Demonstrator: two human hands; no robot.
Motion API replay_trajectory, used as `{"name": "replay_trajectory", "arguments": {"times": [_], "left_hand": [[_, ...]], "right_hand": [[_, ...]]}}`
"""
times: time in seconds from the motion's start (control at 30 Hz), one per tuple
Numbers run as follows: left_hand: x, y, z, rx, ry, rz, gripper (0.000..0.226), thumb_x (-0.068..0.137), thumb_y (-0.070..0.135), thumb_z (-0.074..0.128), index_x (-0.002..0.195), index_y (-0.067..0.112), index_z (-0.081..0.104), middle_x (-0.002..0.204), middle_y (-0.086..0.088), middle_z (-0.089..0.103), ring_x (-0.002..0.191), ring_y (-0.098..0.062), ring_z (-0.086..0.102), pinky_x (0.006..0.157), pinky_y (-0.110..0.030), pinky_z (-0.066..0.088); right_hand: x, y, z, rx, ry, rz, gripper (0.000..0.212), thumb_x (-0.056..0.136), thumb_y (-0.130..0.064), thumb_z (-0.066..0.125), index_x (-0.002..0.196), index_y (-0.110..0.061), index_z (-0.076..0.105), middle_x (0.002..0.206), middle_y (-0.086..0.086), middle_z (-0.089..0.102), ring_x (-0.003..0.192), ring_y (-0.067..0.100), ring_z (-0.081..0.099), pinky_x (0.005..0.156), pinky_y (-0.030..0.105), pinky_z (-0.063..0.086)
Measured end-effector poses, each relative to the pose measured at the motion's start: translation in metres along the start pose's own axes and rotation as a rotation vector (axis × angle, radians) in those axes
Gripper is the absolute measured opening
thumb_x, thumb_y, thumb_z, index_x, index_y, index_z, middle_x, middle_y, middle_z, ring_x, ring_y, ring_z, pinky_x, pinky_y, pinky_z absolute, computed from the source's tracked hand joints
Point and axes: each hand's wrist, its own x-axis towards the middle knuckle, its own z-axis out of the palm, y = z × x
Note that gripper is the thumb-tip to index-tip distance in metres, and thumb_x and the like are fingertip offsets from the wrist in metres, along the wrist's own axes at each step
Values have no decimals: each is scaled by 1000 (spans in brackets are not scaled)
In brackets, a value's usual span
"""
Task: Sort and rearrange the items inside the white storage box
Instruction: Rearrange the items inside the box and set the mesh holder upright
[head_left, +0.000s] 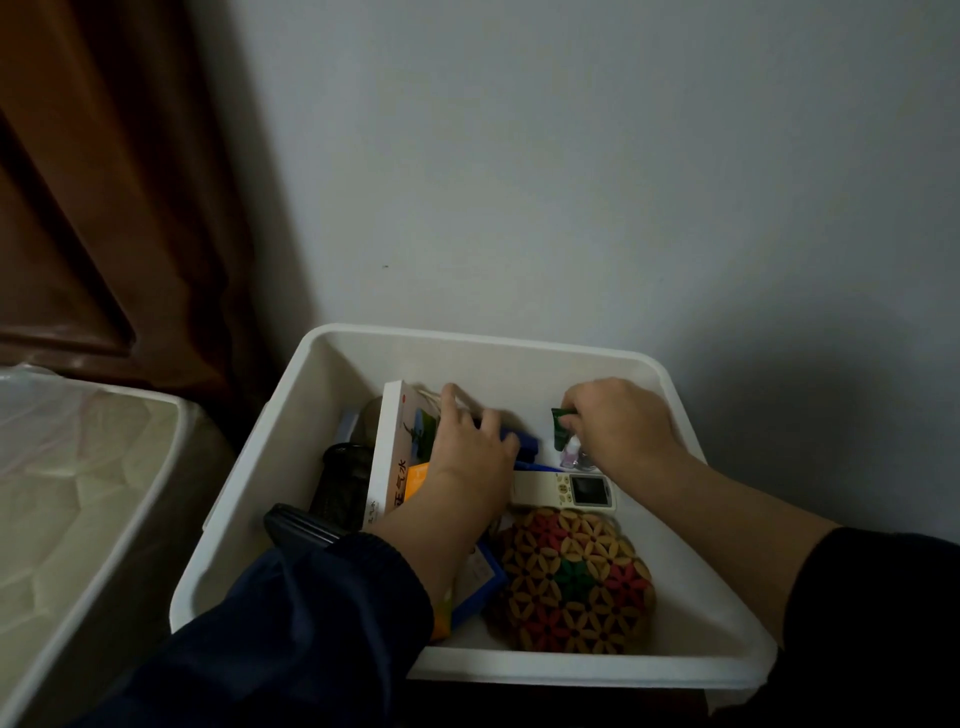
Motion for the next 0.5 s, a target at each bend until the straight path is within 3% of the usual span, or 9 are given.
{"name": "replay_trajectory", "arguments": {"times": [0.3,0.5], "left_hand": [[-1,1,1,26,29,15,70,104,53,42,164,19,26,165,-20,27,140,-51,44,121,-73,-8],[-2,2,0,-6,24,13,73,103,52,47,164,20,24,166,-21,24,144,-54,39,120,-74,-10]], "right_hand": [[10,3,-6,0,-81,18,21,101,-36,64,104,-18,75,88,2,73,80,21,68,80,37,59],[17,3,-5,-35,-126,36,17,100,-33,67,101,-22,79,80,-3,69,68,15,59,65,28,47]]}}
